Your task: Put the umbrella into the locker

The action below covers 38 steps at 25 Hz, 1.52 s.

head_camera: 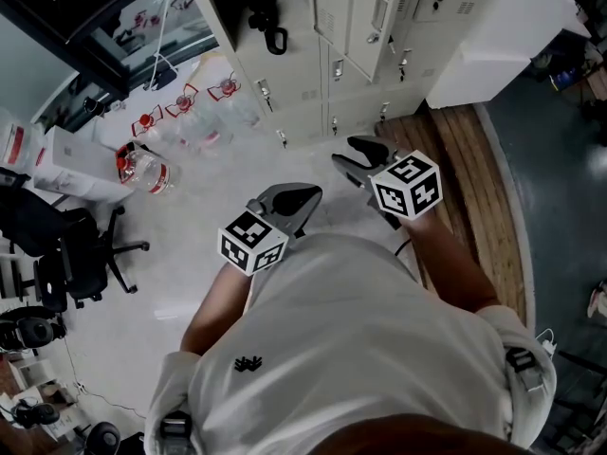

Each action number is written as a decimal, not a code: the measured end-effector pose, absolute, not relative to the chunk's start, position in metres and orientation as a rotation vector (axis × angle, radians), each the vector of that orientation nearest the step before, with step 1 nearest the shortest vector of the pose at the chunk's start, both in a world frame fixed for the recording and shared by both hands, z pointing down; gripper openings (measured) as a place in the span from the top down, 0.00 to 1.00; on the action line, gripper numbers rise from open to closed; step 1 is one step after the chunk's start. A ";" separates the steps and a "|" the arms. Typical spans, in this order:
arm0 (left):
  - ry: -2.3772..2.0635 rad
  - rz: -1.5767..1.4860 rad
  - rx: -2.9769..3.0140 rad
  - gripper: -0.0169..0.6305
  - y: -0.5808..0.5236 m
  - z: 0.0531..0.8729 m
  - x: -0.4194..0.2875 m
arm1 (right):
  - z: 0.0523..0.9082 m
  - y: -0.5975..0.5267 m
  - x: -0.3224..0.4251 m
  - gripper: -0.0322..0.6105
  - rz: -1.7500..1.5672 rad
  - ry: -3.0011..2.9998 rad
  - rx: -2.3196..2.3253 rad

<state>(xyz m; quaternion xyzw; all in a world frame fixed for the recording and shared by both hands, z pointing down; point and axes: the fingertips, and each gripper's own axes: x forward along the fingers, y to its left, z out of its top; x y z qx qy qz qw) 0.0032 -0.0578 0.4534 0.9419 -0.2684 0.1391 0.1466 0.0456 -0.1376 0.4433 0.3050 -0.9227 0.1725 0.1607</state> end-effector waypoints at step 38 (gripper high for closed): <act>-0.765 0.392 2.678 0.89 -0.056 0.466 0.000 | 0.454 -0.137 0.053 0.66 0.466 -2.617 0.882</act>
